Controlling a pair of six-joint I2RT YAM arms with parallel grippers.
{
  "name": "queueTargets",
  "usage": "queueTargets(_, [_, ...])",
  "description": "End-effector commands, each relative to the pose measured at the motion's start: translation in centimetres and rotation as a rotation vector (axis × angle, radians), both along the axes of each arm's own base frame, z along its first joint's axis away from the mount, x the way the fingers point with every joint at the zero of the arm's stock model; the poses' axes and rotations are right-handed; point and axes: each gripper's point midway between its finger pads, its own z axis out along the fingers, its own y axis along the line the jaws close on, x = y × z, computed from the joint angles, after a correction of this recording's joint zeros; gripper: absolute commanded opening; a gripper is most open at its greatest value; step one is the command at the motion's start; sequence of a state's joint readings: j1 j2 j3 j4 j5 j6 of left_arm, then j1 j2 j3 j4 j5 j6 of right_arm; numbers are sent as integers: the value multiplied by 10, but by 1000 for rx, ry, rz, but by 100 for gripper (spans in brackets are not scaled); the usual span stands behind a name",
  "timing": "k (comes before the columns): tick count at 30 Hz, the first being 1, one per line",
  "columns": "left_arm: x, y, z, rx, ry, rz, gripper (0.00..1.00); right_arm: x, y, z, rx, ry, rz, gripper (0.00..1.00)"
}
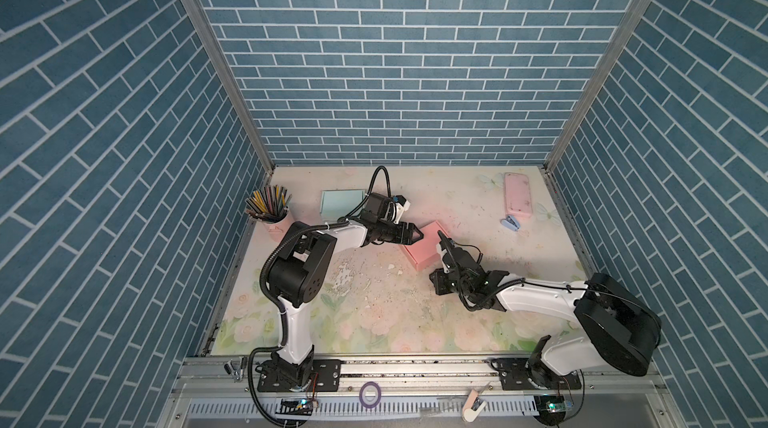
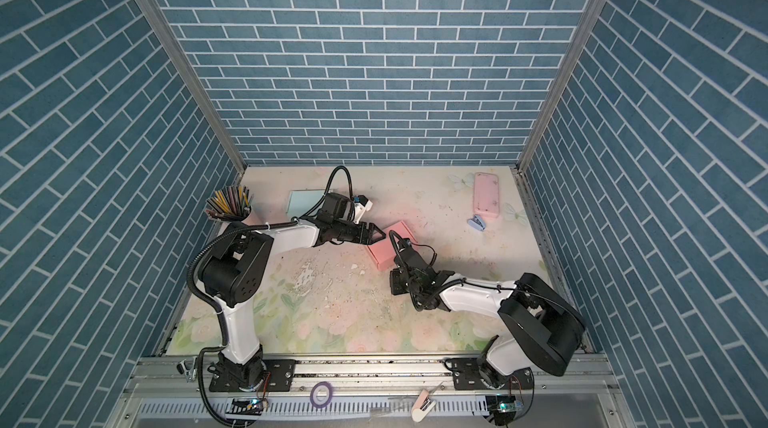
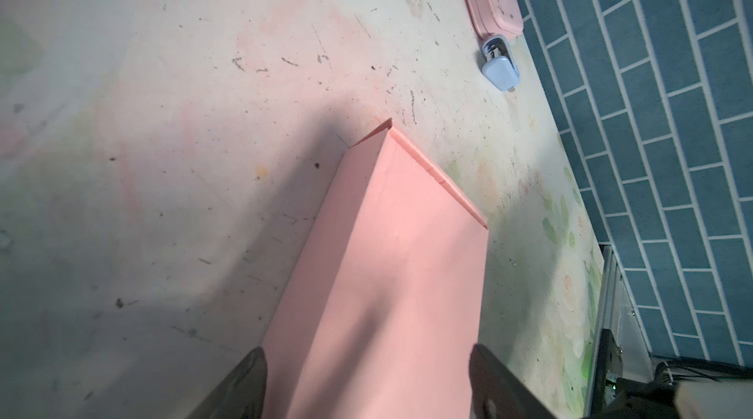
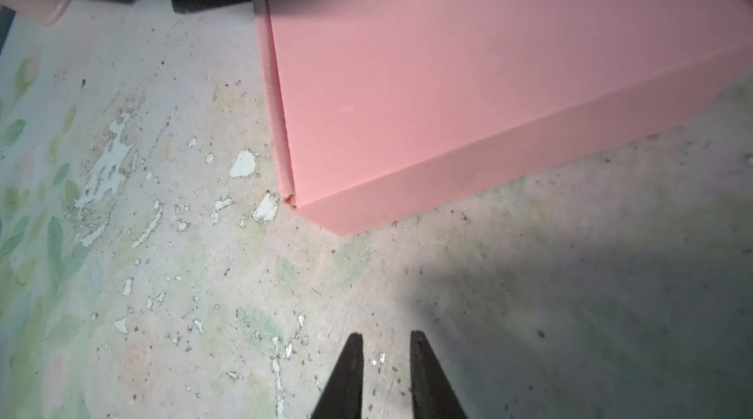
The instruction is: Fold the paper box
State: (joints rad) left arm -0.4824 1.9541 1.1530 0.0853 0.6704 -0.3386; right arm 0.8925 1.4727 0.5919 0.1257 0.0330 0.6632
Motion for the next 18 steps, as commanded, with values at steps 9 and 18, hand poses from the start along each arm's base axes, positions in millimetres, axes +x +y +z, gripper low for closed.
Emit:
queueTargets(9, [-13, -12, -9, -18, 21, -39, 77, 22, 26, 2, 6, -29, -30, 22])
queueTargets(18, [-20, -17, -20, -17, 47, -46, 76, 29, 33, -7, 2, -21, -38, 21])
